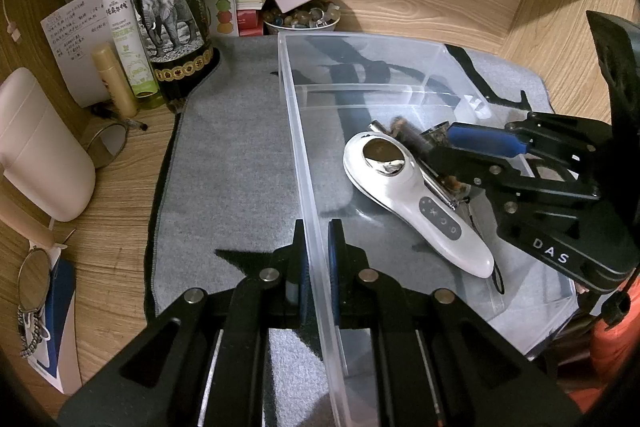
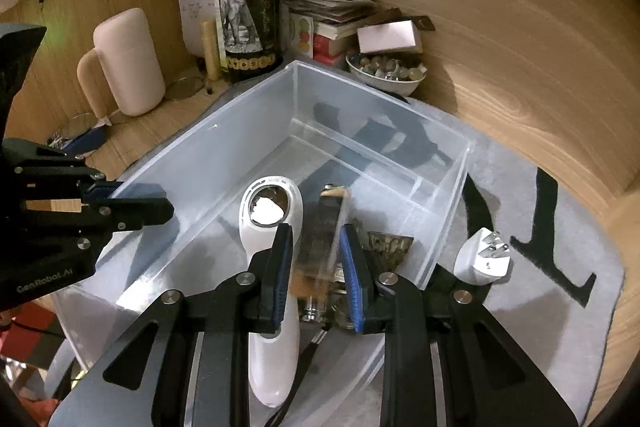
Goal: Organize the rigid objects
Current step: 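Lower the black-and-gold tube into the box and release it, then grasp the black cable connector on the rug with the right tool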
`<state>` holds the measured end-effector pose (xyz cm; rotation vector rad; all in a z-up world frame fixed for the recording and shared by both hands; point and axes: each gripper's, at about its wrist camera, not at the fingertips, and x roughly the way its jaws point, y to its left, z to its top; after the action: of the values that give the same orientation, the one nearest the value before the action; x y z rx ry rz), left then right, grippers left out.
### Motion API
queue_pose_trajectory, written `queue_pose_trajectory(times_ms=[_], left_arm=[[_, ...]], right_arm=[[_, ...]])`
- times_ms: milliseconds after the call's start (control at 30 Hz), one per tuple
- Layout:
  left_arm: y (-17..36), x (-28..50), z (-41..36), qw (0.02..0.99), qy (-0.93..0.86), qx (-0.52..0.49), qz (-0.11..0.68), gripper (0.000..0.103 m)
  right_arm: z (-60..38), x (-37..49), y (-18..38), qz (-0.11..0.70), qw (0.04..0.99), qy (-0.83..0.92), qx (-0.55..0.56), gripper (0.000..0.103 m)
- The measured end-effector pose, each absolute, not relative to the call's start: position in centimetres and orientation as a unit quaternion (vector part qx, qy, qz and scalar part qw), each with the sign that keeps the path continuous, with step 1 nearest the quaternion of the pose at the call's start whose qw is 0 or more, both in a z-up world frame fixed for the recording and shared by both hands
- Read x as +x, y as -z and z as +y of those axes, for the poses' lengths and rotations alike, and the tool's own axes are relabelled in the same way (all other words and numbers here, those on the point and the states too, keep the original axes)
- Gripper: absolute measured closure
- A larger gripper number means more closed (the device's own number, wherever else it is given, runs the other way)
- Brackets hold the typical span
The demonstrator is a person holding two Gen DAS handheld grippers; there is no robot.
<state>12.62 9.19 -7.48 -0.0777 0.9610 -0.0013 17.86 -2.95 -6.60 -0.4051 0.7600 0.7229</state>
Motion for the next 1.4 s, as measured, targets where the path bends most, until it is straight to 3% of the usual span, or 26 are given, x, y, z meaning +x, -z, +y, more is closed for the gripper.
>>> queue_pose_trajectory(times_ms=[333,967,1400], left_arm=[[7.5,12.6,9.2,0.886,0.0,-0.038,0.462,0.095],[7.5,12.6,9.2,0.886,0.0,-0.037,0.462,0.095],[7.5,12.6,9.2,0.886,0.0,-0.037,0.462,0.095]], right_arm=[[-3.2,17.7,6.0,0.358,0.849,-0.341,-0.188,0.08],[-7.8,17.0,2.5,0.308,0.885,-0.305,-0.169,0.055],[-15.6,20.9,2.5,0.334,0.91,-0.219,-0.109,0.055]])
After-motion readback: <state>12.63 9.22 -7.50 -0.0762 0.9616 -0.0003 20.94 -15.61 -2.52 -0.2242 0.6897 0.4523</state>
